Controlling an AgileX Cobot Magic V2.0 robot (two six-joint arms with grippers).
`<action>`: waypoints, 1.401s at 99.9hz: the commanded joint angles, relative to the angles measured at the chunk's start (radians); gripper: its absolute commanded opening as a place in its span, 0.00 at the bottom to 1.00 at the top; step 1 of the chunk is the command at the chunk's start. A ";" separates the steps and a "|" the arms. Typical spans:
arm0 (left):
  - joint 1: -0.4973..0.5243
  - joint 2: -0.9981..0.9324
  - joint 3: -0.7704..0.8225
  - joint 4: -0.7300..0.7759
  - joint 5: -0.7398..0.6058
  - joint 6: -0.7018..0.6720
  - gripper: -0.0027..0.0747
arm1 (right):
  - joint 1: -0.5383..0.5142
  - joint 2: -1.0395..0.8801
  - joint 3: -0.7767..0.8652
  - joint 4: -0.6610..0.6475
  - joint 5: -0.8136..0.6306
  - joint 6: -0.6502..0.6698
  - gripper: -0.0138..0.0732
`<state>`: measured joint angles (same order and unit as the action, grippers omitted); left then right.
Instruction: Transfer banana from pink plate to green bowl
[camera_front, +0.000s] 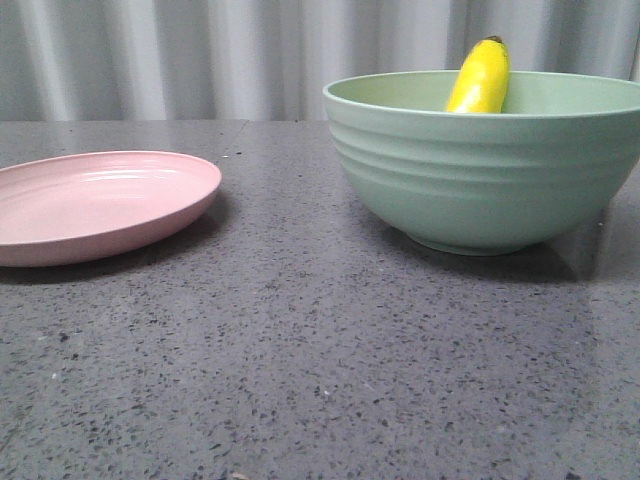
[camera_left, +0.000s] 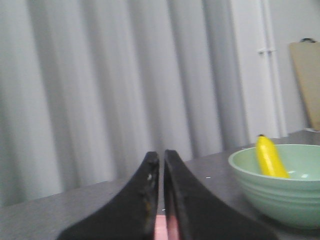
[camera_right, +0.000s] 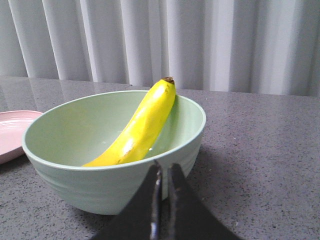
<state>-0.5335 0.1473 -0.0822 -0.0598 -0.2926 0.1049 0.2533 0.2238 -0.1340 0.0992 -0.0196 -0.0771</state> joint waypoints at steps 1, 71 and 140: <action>0.113 -0.033 0.026 0.001 -0.105 -0.044 0.01 | -0.005 0.007 -0.024 -0.010 -0.077 -0.007 0.09; 0.501 -0.181 0.094 0.025 0.551 -0.093 0.01 | -0.005 0.009 -0.024 -0.010 -0.074 -0.007 0.09; 0.501 -0.181 0.092 0.025 0.541 -0.093 0.01 | -0.005 0.009 -0.024 -0.010 -0.074 -0.007 0.09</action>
<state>-0.0355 -0.0052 0.0013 -0.0326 0.3182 0.0211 0.2533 0.2238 -0.1340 0.0992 -0.0178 -0.0771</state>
